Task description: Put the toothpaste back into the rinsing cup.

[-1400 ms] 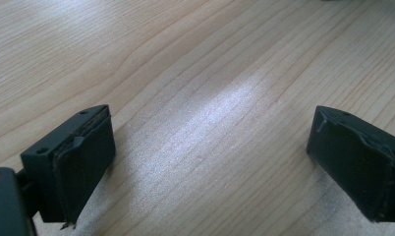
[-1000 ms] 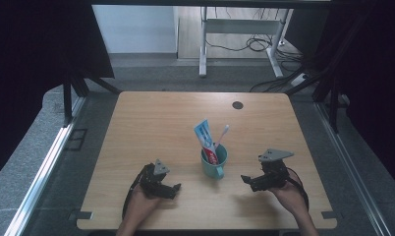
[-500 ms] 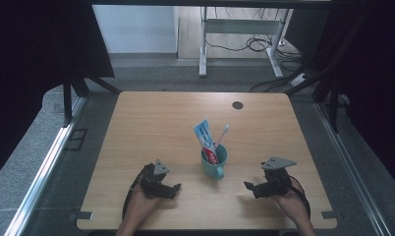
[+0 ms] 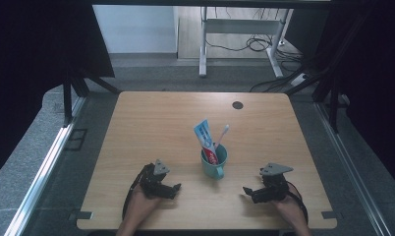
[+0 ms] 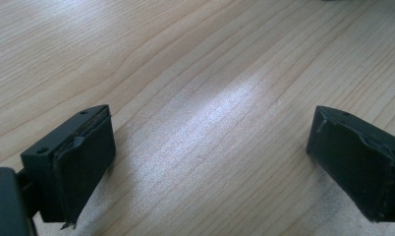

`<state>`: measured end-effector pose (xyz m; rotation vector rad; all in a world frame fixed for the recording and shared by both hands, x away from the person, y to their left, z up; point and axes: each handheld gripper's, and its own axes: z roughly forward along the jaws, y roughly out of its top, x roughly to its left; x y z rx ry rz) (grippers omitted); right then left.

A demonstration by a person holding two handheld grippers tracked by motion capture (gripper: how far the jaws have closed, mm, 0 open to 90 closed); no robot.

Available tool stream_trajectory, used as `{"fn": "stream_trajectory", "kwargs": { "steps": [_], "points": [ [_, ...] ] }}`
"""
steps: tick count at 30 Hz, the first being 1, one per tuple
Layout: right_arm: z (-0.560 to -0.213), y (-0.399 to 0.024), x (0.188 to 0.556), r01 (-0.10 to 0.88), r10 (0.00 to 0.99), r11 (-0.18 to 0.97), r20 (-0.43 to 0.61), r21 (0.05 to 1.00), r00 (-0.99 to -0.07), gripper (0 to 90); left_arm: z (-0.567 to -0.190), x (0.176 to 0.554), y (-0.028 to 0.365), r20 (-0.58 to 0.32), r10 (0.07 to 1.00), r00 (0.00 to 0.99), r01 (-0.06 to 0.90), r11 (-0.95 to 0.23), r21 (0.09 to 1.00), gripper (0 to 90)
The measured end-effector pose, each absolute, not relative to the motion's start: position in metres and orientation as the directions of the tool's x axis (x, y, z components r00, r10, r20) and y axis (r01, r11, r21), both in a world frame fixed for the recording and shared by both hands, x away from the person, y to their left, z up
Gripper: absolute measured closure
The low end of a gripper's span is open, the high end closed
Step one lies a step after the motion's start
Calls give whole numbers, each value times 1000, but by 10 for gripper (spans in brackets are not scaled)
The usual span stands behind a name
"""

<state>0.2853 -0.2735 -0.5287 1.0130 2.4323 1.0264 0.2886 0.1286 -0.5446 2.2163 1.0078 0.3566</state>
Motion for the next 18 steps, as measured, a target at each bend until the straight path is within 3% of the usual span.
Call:
{"fn": "stream_trajectory", "kwargs": {
  "steps": [18],
  "points": [
    [-543,-277,287,515,721,493,2,701,-692,0,-545,289,129,-26,746,665,564,-479,672,41]
  ]
}}
